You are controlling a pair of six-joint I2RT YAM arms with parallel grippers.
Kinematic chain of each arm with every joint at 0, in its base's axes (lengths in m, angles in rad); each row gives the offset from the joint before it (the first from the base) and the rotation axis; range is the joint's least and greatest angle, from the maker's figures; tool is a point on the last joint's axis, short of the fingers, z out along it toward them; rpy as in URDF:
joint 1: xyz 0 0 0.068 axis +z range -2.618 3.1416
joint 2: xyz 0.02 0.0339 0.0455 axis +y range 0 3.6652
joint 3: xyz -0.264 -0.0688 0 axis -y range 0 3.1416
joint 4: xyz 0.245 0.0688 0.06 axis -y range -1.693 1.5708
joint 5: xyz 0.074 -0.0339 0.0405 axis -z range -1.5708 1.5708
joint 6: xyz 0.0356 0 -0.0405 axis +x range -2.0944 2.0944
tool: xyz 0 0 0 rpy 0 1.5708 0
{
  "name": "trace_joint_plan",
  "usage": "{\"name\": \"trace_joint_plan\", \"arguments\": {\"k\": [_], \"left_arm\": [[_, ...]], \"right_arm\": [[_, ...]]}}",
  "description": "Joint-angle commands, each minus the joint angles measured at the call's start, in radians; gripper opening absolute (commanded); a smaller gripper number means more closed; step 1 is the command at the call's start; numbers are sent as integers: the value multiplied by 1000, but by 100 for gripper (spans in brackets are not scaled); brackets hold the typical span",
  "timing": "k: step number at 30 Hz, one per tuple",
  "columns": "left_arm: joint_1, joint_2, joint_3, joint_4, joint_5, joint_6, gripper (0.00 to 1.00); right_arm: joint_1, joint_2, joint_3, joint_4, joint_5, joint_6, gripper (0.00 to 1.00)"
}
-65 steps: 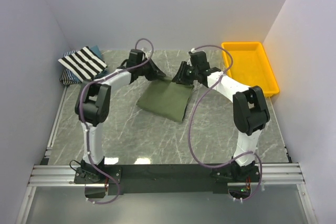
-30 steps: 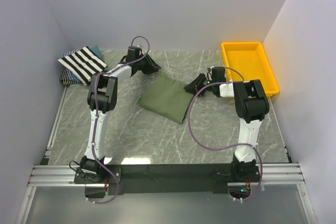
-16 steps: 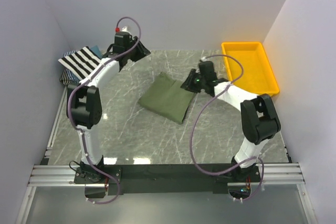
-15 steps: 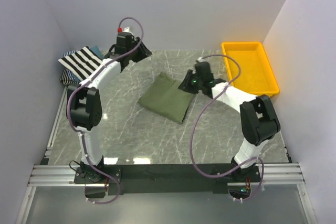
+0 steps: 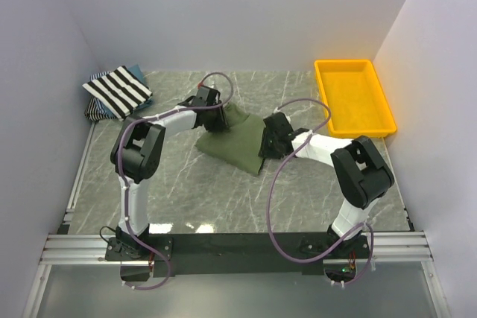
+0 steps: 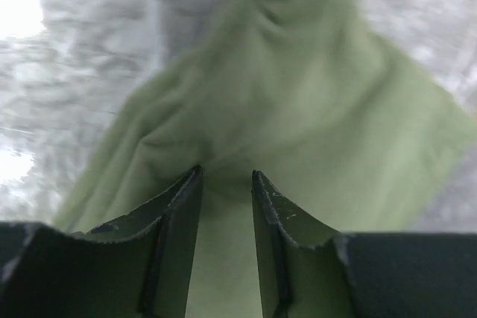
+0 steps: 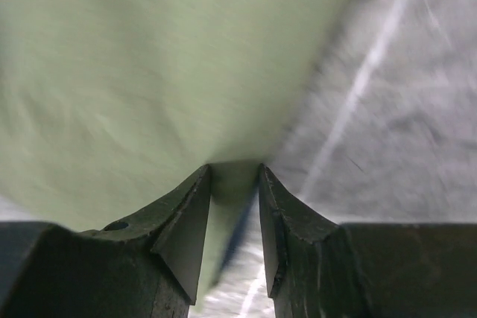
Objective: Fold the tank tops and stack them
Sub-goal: Fold the tank top
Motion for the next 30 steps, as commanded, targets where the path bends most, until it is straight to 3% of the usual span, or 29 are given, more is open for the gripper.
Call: {"name": "trace_joint_plan", "arguments": {"k": [1,13,18,23,26,30], "left_arm": [[20,34,43,3,-64,-18,40],[91,-59,48,52,26,-61,47],[89,-316,-165,63,-124,-243,55],[68,-507,-361,-59,-256,-447,64],[65,-573,-467,-107,-258,-518,67],[65,-592,-585,-35,-172,-536,68]], "right_arm": [[0,-12,-41,8,30,6,40],[58,-32,-73,7,-13,6,39],[100,-34,-55,17,-63,30,39],[138,-34,-73,71,-151,79,39],[189,-23,-72,91,-177,110,39],[223,-3,-75,152,-240,147,39]]}}
